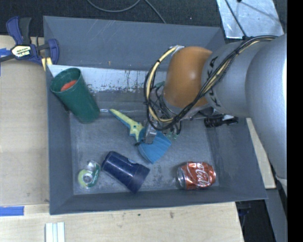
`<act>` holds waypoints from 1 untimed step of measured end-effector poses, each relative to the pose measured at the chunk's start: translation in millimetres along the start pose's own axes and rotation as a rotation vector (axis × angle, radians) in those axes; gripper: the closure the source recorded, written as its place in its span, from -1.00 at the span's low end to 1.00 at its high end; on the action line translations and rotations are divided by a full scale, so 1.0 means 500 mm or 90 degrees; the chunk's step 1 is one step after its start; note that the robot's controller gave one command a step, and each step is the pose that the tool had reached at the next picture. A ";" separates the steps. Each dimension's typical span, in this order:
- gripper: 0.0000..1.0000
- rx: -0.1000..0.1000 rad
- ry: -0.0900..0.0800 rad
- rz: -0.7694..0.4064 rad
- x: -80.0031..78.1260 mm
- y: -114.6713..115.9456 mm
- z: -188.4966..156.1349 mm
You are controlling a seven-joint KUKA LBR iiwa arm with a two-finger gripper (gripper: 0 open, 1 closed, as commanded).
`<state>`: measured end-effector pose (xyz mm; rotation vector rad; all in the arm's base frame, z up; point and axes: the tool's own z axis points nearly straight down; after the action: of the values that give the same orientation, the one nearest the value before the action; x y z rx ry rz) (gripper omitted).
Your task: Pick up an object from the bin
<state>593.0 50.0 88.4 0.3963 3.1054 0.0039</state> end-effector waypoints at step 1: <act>1.00 0.002 0.006 -0.002 0.004 0.001 -0.076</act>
Offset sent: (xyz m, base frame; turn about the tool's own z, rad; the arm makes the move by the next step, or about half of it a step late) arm 0.0150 0.0097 0.0913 -0.0547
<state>591.0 51.1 126.3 0.3933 3.1157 0.0009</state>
